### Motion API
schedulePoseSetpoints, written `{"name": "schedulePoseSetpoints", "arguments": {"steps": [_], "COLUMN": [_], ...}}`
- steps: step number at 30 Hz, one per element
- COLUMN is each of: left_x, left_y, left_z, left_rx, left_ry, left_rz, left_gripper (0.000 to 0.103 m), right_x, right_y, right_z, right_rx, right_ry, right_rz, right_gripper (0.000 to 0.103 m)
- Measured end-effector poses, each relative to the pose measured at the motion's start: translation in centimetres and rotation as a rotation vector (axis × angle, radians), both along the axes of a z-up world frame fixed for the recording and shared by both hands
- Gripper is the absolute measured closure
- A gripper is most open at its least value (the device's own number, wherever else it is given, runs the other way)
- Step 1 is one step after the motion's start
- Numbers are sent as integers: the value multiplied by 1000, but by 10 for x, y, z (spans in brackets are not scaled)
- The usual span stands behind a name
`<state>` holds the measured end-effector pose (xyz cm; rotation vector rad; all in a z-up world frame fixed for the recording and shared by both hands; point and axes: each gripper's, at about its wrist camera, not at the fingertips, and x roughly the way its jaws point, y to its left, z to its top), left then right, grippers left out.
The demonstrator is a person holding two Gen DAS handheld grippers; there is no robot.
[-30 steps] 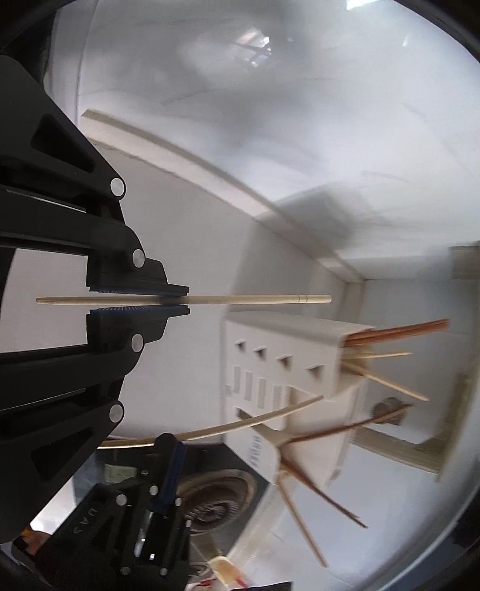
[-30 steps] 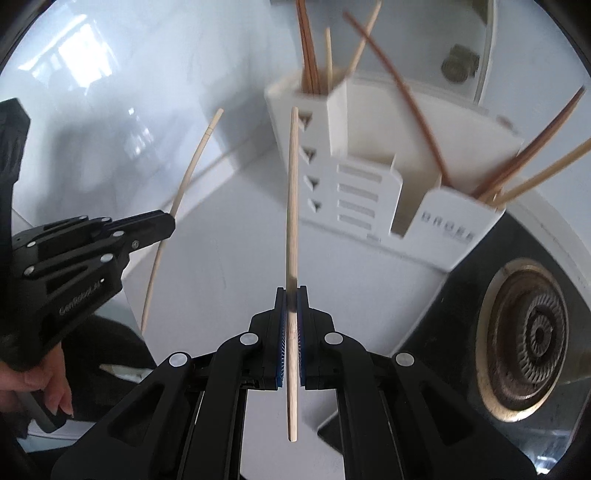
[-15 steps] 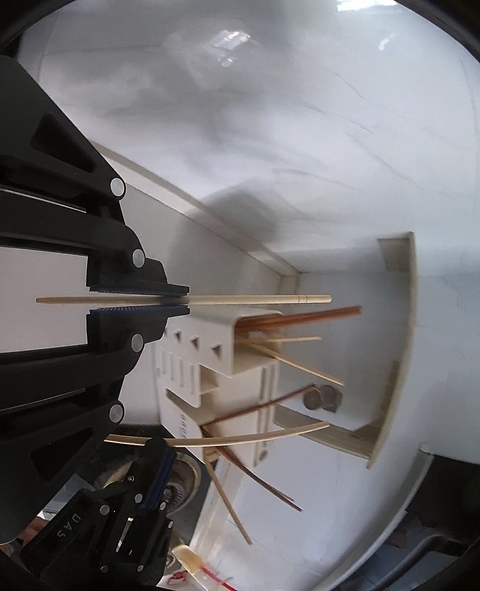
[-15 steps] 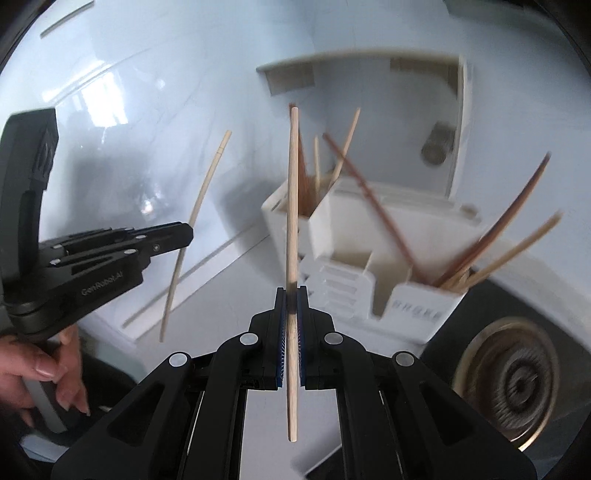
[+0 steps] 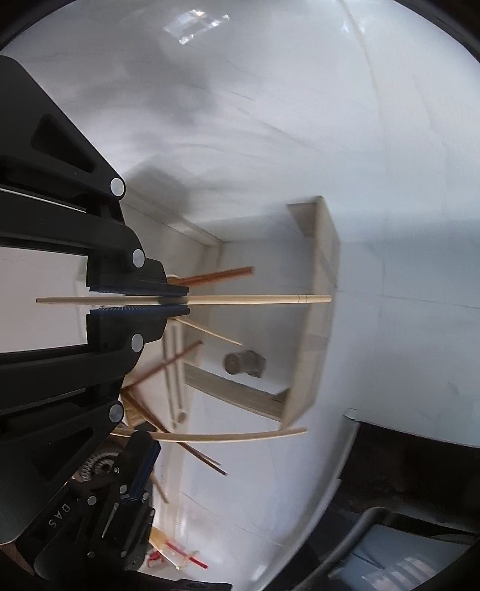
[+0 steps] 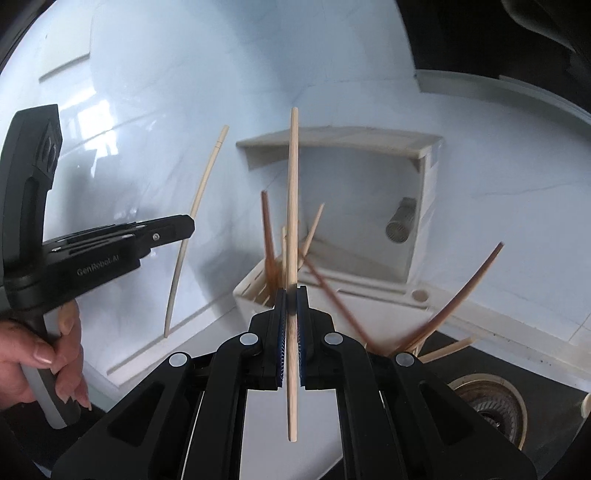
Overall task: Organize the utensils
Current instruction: 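Lift both held light chopsticks upright and carry them over the white holder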
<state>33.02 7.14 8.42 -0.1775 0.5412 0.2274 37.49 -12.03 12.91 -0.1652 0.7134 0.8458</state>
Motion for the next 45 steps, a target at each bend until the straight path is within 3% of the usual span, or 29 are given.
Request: {"name": "schedulePoseSetpoints", "arguments": {"steps": [13, 26, 39, 45], "left_x": [12, 35, 54, 60], "left_y": [10, 30, 29, 31], "left_z": [18, 7, 0, -8], "left_rx": [-36, -123, -103, -105], "left_ry": [-94, -139, -181, -185], "left_rz": [-34, -20, -19, -6], "left_gripper": [99, 99, 99, 99], "right_x": [27, 50, 69, 71], "right_y": [-19, -30, -41, -41], "right_z": [16, 10, 1, -3], "right_rx": [78, 136, 159, 170], "right_ry": [-16, -39, -51, -100], "right_rz": [-75, -124, -188, -202], "right_gripper": [97, 97, 97, 97]}}
